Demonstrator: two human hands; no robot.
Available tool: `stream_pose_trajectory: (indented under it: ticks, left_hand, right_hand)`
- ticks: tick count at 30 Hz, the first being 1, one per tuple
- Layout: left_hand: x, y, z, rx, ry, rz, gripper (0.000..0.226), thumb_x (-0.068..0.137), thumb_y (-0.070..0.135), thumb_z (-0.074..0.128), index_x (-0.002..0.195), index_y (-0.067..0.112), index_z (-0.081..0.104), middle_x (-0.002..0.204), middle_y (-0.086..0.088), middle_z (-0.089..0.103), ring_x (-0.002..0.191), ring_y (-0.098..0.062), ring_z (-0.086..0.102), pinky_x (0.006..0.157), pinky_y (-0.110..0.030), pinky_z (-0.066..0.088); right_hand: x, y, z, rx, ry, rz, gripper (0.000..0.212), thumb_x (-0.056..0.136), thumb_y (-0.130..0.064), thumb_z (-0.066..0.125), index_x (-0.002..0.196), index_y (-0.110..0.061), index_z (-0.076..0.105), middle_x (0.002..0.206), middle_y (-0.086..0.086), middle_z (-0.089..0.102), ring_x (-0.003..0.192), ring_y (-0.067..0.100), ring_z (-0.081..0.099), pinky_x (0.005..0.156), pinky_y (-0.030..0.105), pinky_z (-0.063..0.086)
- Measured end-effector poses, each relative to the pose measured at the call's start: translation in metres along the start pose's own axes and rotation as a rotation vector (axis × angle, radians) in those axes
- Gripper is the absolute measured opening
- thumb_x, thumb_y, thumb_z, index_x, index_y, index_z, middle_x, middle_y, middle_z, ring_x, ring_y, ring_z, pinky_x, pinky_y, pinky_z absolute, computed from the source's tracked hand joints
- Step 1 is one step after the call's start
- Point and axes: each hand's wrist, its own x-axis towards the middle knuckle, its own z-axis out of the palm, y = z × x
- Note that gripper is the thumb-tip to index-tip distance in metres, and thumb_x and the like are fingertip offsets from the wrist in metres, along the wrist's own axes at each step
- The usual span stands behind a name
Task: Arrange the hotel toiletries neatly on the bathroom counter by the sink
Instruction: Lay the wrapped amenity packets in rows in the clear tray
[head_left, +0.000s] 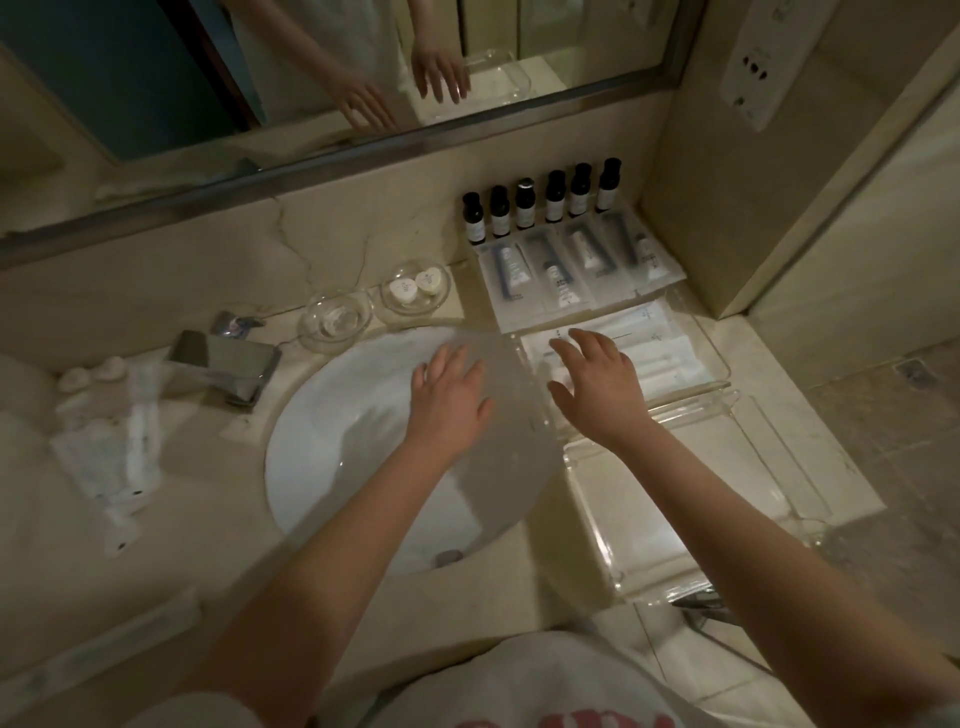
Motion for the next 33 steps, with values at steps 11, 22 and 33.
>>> stream_pose_trajectory:
  ticks: [11, 22, 33]
  left_hand:
    - [-0.124, -0.145, 0.004, -0.115, -0.039, -0.3, 0.057, 0.094, 0.038, 0.046, 0.145, 0.018, 0.03, 0.155, -0.004, 0.022, 0.144, -0.022, 0.017, 0.115, -0.04, 0.022]
    - [-0.234, -0.294, 0.031, -0.126, -0.31, -0.598, 0.064, 0.084, 0.04, 0.06, 0.14, 0.017, 0.037, 0.142, -0.009, 0.037, 0.132, -0.029, 0.034, 0.106, -0.039, 0.034]
    - [-0.262, -0.349, 0.042, -0.307, -0.23, -0.637, 0.028, 0.092, 0.028, 0.052, 0.112, 0.01, 0.06, 0.117, -0.015, 0.056, 0.111, -0.032, 0.053, 0.088, -0.036, 0.042]
  right_hand:
    - [-0.036, -0.155, 0.053, -0.01, -0.205, -0.244, 0.055, 0.091, -0.033, 0.051, 0.141, -0.019, 0.034, 0.152, 0.01, 0.029, 0.138, 0.031, 0.028, 0.106, 0.042, 0.032]
    - [-0.042, -0.29, 0.107, -0.07, -0.449, -0.505, 0.054, 0.091, -0.031, 0.051, 0.142, -0.02, 0.035, 0.152, 0.009, 0.029, 0.137, 0.03, 0.03, 0.105, 0.043, 0.035]
    - [-0.035, -0.347, 0.141, -0.055, -0.555, -0.468, 0.053, 0.09, -0.033, 0.054, 0.139, -0.02, 0.039, 0.144, 0.008, 0.039, 0.128, 0.03, 0.041, 0.102, 0.043, 0.04]
